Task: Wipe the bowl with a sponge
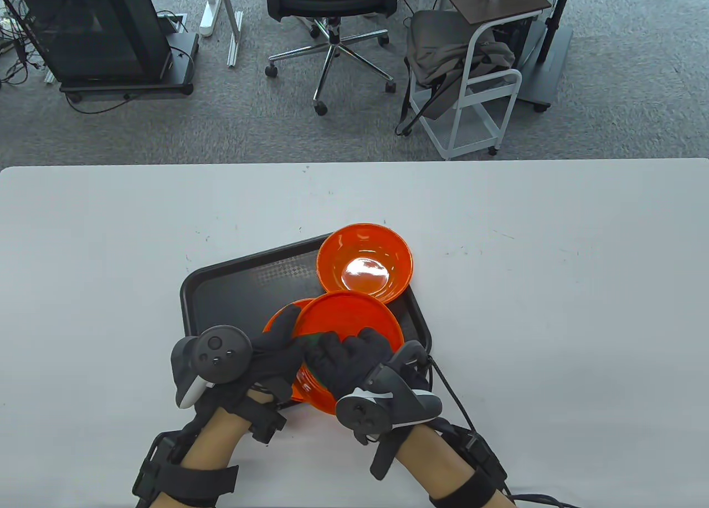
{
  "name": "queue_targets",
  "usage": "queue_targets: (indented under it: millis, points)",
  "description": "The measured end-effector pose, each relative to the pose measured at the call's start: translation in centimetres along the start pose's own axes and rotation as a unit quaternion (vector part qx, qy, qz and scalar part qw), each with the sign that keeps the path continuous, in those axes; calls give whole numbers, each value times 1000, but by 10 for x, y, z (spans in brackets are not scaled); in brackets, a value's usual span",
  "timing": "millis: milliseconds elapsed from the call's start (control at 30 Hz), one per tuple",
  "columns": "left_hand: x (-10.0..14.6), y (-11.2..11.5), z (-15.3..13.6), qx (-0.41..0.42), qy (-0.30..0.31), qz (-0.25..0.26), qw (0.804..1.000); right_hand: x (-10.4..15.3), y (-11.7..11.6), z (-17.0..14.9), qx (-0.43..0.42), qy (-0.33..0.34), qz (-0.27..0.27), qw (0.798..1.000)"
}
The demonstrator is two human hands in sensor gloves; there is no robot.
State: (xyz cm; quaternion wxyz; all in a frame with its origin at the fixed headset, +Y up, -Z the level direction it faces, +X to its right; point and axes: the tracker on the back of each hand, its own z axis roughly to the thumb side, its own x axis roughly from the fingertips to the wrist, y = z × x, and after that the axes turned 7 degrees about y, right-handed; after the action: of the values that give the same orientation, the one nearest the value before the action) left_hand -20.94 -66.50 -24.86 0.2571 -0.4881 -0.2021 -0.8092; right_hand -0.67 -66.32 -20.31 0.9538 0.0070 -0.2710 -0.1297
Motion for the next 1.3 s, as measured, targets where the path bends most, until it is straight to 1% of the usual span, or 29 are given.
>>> queue_targets:
  millis: [133, 233, 267, 367, 400, 500, 533, 667, 733, 833, 933, 1033, 1133, 1300]
  points:
    - [1, -5, -2, -5, -7, 5, 1000, 3, 1, 3, -34, 19, 13, 999]
    - [2, -9, -3, 2, -11, 7, 1000, 4, 3, 3, -62, 18, 41, 997]
    - [2, -10, -3, 2, -11, 9, 1000, 4, 4, 3, -70, 10, 54, 996]
    - [2, -14, -3, -18, -11, 15, 1000, 7, 6, 5, -91, -46, 129, 986]
    - [2, -15, -3, -27, -11, 14, 999, 7, 6, 6, -71, -64, 155, 983]
    - [2, -15, -2, -32, -9, 19, 999, 5, 8, 9, 23, -93, 194, 976]
    - [2, -15, 0, -35, -7, 20, 999, 5, 8, 9, 52, -108, 200, 972]
    - [2, -17, 3, -32, -3, 19, 999, 3, 3, 3, 122, -139, 212, 960]
    - [3, -16, 5, -28, -3, 12, 1000, 3, 1, 0, 137, -150, 214, 956]
    - [2, -14, 9, -35, 0, 2, 999, 2, 1, -2, 165, -162, 205, 951]
    - [2, -12, 10, -29, 2, -2, 1000, 2, 2, -7, 198, -169, 168, 951]
    - [2, -9, 12, -20, 5, -4, 1000, 1, 4, -10, 208, -163, 123, 956]
    - [2, -6, 17, -16, 13, -6, 1000, 1, 7, -12, 190, -140, 67, 969]
    - [3, -2, 21, -14, 20, 10, 1000, 1, 11, -11, 113, -110, -21, 987]
